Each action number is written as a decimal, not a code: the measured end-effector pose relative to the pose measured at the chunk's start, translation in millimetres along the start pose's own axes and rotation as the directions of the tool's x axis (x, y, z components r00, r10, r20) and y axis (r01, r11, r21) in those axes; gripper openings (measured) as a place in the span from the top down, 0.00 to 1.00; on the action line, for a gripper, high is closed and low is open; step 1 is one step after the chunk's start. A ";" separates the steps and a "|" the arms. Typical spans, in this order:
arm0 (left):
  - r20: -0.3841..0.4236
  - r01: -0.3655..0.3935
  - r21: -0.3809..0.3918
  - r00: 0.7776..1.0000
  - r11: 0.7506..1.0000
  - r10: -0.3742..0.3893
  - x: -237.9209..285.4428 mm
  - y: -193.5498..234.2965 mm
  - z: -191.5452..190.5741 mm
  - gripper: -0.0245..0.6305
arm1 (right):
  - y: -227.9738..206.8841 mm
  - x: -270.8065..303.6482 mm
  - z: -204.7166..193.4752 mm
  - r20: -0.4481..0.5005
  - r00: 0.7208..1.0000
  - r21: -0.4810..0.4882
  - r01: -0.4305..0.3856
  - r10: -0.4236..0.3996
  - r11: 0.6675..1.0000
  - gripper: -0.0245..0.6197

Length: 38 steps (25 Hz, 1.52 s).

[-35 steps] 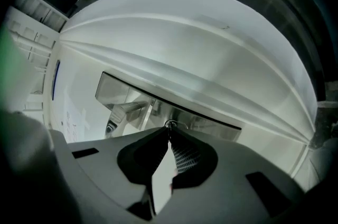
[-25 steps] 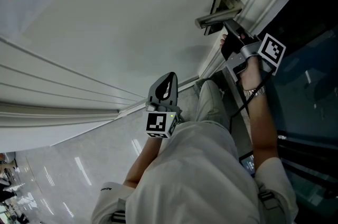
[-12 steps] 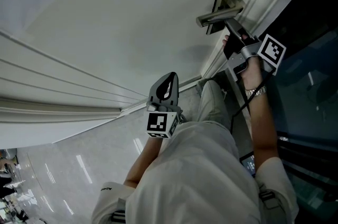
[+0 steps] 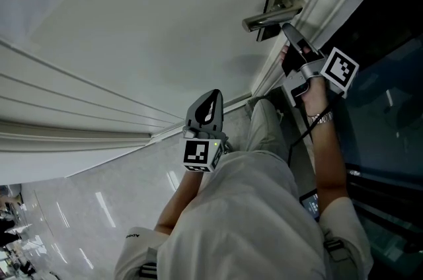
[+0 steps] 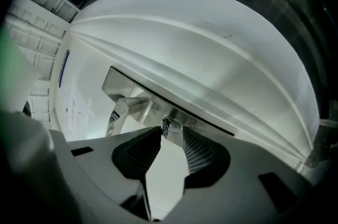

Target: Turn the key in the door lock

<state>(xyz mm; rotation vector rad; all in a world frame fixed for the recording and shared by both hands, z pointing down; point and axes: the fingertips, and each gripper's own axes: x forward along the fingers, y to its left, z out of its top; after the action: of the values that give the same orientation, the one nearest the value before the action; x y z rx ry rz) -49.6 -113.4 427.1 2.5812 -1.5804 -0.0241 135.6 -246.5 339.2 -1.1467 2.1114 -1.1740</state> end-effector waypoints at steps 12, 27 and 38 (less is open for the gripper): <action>0.004 -0.020 -0.003 1.000 1.000 0.020 -5.4 -1.0 1.2 0.95 | 13.0 -15.3 -24.8 -0.046 0.999 -0.099 -0.030 0.025 0.995 0.80; -0.019 0.040 0.002 0.999 0.999 -0.040 -5.2 -16.0 -5.7 0.95 | 23.9 -62.5 -91.8 -0.127 0.991 -0.450 -0.091 0.037 0.888 0.83; -0.041 0.211 0.040 0.977 0.977 -0.210 10.1 -61.8 -4.9 0.95 | 52.3 -102.7 -100.4 -0.118 0.985 -0.645 -0.170 0.122 0.745 0.96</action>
<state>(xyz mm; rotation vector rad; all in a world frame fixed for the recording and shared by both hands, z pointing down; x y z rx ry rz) 10.1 -94.1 425.9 2.7552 -1.3033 0.0398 96.9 -98.9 347.8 -1.1844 2.7138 -0.3801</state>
